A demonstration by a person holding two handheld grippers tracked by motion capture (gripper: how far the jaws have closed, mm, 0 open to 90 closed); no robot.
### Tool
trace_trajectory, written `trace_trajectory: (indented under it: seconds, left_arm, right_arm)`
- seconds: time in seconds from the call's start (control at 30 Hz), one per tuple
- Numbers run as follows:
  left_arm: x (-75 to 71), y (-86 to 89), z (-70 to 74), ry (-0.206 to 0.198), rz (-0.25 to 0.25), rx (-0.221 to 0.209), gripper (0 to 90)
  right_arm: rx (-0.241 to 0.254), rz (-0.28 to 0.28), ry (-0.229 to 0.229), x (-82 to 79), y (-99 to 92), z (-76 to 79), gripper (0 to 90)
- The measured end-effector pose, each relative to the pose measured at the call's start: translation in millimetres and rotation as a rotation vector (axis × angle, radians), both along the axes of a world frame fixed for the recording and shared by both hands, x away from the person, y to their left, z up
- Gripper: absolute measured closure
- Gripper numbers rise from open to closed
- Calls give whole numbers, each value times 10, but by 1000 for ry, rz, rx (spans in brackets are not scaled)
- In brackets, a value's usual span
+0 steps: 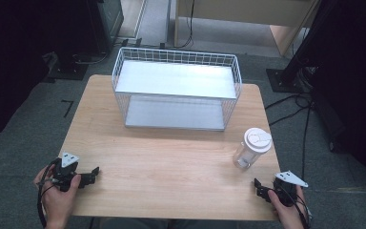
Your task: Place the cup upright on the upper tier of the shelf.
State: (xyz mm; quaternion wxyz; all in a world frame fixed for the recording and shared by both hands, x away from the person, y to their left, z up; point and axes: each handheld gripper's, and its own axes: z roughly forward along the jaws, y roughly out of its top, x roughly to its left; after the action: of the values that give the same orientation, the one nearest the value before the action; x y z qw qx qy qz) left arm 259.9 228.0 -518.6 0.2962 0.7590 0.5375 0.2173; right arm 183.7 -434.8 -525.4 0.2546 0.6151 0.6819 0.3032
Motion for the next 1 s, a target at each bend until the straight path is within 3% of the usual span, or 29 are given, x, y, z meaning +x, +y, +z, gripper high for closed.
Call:
trace_trajectory:
  seconds: [0.2, 0.33, 0.4, 0.67, 1.0]
  left_arm:
    - [6, -7, 0, -1, 9, 0, 0]
    - [5, -6, 1, 0, 9, -1, 0]
    - [6, -7, 0, 0, 9, -1, 0]
    - [6, -6, 0, 0, 9, -1, 0]
    - [6, -6, 0, 0, 9, -1, 0]
  right_arm:
    - [-2, -64, 3, 19, 51, -1, 64]
    - [-4, -55, 15, 12, 66, 15, 41]
    - [31, -59, -3, 1, 68, 63, 41]
    - [86, -47, -46, -3, 93, 181, 41]
    - [95, -22, -105, 41, 192, 365, 41]
